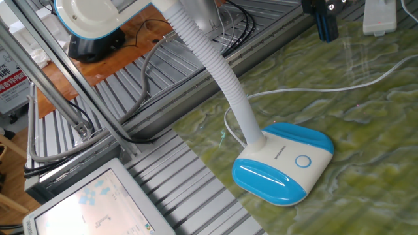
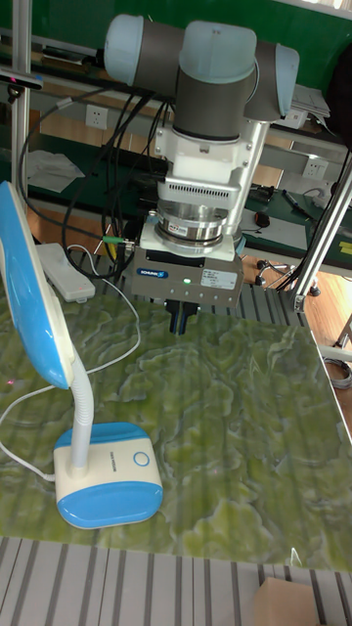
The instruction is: Turn on the desk lamp by pressing the button
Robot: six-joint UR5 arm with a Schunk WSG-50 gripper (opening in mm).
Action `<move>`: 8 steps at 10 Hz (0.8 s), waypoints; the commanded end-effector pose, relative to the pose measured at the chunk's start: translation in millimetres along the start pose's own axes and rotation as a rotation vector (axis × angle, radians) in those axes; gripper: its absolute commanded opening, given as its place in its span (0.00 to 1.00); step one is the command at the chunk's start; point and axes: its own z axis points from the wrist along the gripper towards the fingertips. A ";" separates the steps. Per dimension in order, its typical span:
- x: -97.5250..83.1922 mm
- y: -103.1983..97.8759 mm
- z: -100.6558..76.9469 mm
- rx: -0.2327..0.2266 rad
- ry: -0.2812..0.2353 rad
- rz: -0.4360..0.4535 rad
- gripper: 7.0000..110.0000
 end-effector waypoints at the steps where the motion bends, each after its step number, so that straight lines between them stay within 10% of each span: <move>1: -4.1 6.2 -2.2 -0.031 -0.015 0.014 0.00; 8: 0.9 -15.0 4.2 0.070 0.008 -0.130 0.00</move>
